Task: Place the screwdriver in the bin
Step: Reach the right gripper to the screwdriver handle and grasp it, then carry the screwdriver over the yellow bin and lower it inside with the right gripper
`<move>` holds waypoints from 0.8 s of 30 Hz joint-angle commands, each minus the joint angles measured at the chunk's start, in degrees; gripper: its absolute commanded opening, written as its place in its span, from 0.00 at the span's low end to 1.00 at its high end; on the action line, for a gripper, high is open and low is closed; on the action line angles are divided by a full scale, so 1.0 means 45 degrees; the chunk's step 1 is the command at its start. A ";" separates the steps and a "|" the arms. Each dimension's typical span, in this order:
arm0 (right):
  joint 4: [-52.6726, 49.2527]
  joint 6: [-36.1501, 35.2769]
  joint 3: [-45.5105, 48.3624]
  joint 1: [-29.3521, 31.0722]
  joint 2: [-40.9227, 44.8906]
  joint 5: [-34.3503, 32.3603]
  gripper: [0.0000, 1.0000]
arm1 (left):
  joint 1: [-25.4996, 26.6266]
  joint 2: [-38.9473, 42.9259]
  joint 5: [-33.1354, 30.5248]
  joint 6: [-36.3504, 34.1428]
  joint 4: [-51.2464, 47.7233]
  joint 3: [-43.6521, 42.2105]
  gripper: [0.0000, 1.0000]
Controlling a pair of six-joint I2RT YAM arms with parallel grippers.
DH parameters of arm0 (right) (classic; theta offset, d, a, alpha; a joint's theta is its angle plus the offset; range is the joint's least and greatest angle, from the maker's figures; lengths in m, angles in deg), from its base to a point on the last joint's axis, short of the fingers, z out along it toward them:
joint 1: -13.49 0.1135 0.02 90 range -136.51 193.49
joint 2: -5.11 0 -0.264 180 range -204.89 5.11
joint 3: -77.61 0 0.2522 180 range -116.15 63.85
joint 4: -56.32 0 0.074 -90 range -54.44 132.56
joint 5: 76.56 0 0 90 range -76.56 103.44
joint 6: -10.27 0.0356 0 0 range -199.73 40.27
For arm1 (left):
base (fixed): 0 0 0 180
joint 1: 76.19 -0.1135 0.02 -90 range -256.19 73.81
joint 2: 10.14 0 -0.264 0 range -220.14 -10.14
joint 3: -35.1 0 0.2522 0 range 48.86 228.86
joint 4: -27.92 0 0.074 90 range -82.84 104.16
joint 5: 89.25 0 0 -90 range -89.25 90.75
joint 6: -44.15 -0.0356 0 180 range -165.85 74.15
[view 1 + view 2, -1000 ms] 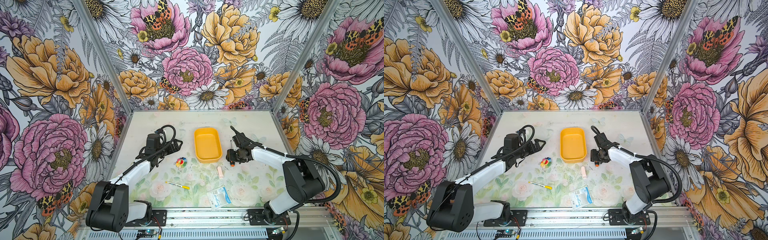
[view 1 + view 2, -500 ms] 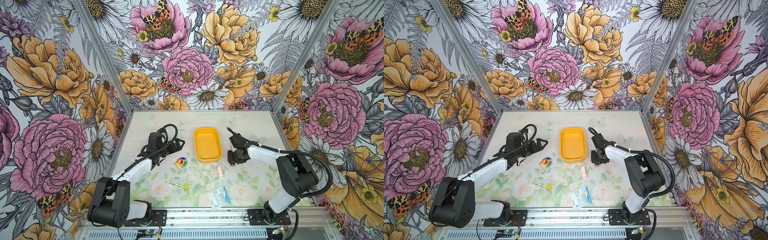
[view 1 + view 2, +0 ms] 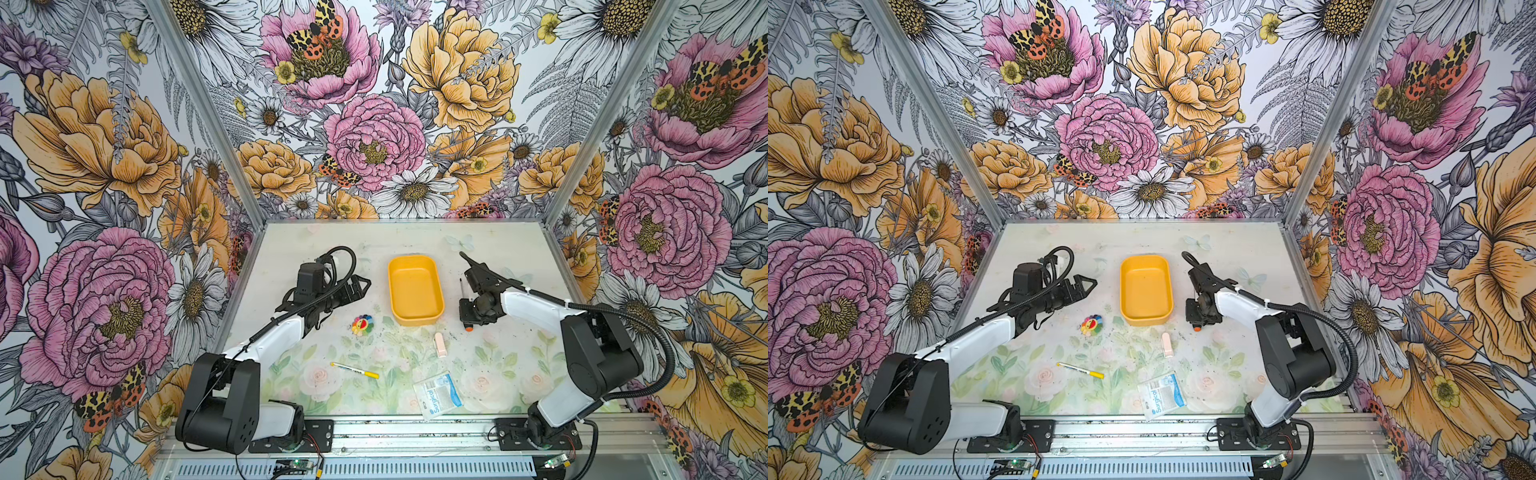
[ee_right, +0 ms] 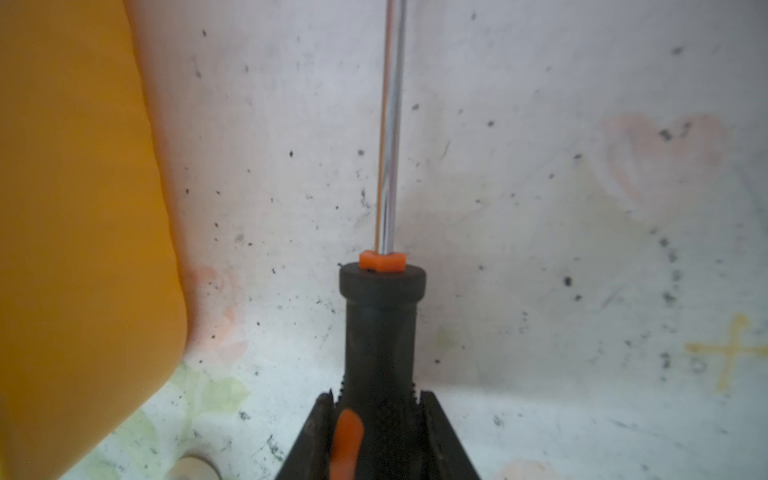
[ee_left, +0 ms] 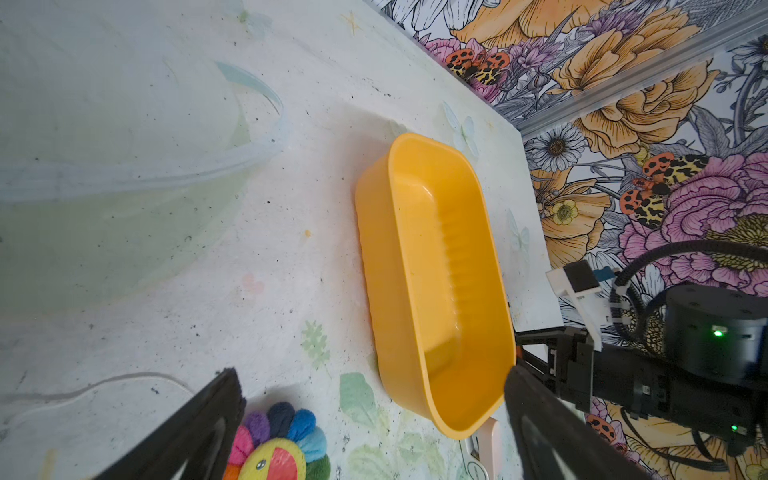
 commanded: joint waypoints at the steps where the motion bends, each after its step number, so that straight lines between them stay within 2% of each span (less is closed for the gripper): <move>1: 0.0004 -0.0181 -0.1444 -0.0689 0.1555 0.0915 0.00 | 0.0088 -0.0093 0.0312 0.0058 0.0035 0.0491 0.99; 7: 0.0023 -0.0020 -0.5059 -0.0512 0.1382 0.0609 0.00 | 0.0085 -0.0210 0.0390 0.0039 0.0040 0.0595 0.99; 13: 0.0304 -0.0315 -0.8344 0.1276 -0.0549 -0.2456 0.00 | 0.0088 -0.0042 0.0354 0.0058 0.0036 0.0470 0.99; 18: 0.0659 0.0655 -0.8588 0.2566 -0.2028 -0.4520 0.00 | 0.0073 0.0324 0.0204 0.0058 -0.0057 0.0340 0.99; 24: 0.0620 0.1333 -0.7984 0.3443 -0.2696 -0.4681 0.00 | 0.0017 0.0550 0.0078 -0.0069 -0.0314 0.0289 0.99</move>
